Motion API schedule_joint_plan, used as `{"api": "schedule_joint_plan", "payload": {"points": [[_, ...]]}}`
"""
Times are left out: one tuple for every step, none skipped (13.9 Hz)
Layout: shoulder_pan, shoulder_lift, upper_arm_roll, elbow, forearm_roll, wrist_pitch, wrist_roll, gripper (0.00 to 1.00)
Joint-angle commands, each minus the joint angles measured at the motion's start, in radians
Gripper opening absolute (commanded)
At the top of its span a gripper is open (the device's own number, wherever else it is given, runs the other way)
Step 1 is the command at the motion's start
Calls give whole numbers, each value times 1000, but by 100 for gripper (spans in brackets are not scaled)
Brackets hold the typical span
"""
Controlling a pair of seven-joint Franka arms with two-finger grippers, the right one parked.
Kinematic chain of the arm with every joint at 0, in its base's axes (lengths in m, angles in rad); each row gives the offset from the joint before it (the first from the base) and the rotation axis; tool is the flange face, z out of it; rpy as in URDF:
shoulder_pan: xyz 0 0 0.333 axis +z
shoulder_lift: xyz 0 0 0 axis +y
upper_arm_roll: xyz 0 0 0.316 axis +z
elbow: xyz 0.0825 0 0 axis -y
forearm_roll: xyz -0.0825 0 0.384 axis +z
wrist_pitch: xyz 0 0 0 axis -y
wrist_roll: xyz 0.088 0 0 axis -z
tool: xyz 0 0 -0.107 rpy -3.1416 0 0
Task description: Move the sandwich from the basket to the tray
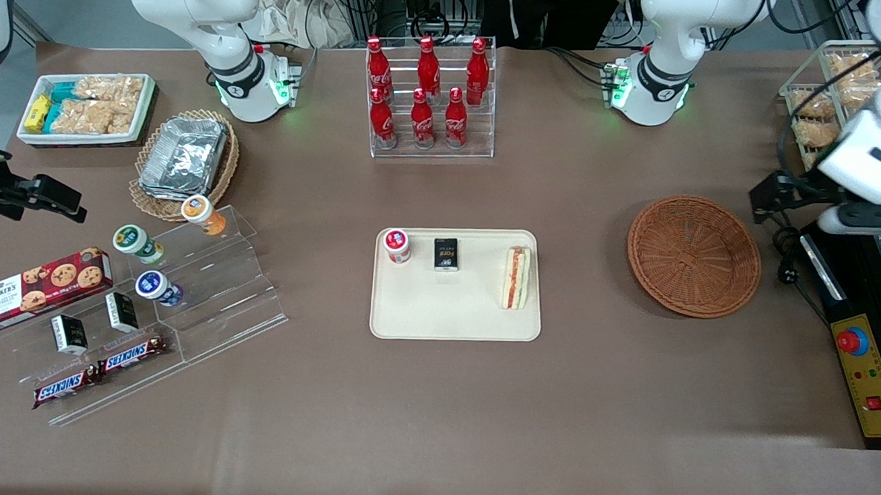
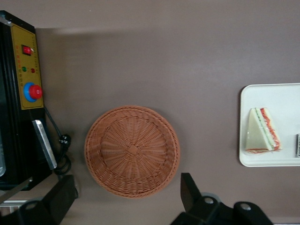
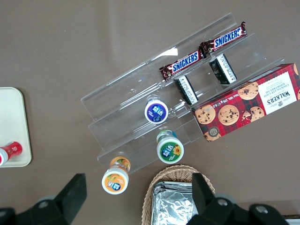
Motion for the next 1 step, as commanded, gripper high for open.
{"api": "schedule_joint_plan", "payload": {"points": [[21,36,3,94,-20,-93,29,100]]}}
